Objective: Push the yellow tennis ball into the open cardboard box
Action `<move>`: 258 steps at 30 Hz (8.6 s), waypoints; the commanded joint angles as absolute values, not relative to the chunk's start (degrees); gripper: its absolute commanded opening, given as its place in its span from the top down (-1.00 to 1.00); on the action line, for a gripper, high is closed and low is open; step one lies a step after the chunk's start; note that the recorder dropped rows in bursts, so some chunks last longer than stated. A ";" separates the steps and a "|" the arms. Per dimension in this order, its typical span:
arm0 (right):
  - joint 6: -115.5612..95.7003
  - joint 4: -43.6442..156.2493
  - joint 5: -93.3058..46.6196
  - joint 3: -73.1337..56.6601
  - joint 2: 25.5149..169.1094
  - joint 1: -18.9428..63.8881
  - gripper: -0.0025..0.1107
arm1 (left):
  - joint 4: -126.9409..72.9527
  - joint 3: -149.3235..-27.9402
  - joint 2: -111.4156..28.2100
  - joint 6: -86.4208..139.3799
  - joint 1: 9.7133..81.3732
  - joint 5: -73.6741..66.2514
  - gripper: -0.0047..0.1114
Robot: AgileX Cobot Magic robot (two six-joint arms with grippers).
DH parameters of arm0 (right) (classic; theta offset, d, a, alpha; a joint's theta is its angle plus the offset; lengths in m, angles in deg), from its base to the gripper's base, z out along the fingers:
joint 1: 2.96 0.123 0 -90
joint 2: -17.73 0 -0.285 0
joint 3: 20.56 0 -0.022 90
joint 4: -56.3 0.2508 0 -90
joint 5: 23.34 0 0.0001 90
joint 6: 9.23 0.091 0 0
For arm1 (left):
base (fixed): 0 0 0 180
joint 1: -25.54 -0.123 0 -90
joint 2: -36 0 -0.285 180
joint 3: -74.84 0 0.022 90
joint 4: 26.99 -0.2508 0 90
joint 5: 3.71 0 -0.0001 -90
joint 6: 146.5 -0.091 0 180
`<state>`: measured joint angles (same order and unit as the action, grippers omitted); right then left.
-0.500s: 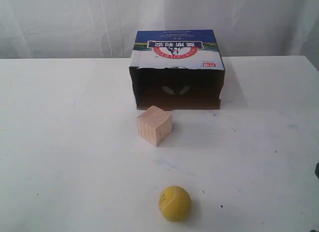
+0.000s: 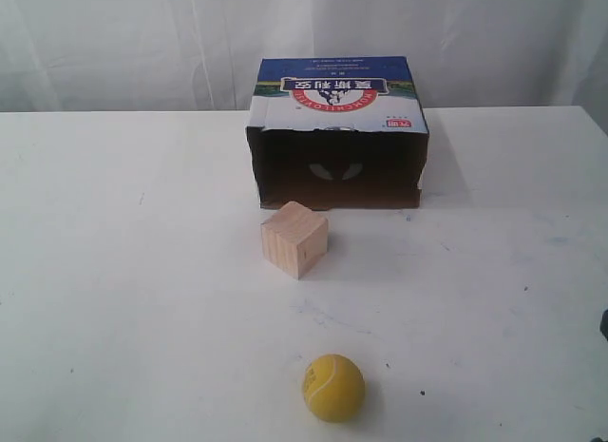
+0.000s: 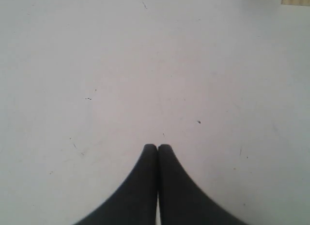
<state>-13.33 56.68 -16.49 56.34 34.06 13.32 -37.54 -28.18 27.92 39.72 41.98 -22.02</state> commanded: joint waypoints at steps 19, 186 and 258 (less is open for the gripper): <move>-13.39 56.62 -16.60 56.66 33.67 12.94 0.96 | -37.72 -27.94 28.21 39.59 42.27 -22.61 0.92; -14.96 45.51 9.88 -3.93 129.73 15.67 0.96 | -37.72 -27.94 28.21 39.59 42.27 -22.61 0.92; -13.06 44.42 17.77 -23.80 131.72 21.61 0.96 | -37.72 -27.94 28.21 39.59 42.27 -22.61 0.92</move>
